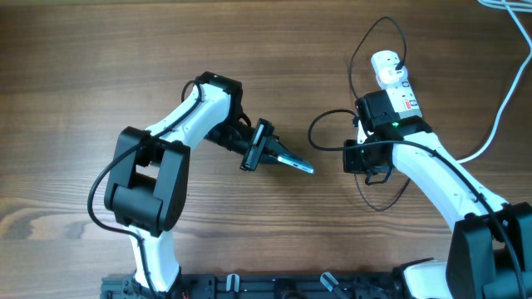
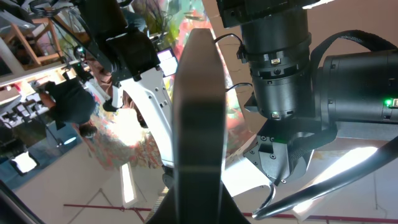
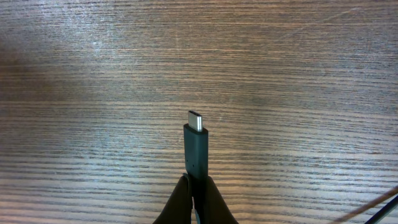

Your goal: Plug charger to phone and switch on socket

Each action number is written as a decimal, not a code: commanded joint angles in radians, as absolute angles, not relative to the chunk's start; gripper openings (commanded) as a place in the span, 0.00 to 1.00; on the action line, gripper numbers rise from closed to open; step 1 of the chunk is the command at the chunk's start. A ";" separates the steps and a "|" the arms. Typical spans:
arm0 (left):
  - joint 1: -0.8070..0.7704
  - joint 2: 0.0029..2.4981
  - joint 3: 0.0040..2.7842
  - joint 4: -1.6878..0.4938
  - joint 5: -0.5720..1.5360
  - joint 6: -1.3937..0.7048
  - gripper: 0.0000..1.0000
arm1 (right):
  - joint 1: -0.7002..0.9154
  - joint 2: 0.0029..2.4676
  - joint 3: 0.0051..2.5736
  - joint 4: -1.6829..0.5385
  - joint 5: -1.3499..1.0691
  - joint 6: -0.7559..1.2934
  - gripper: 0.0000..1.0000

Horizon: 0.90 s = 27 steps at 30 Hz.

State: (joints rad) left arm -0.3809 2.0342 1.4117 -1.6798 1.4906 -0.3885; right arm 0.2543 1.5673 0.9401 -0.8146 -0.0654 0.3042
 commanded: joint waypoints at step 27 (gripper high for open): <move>-0.383 2.001 1.417 -1.686 1.526 -0.405 0.04 | 0.253 1.580 0.940 -0.789 -0.053 0.289 0.04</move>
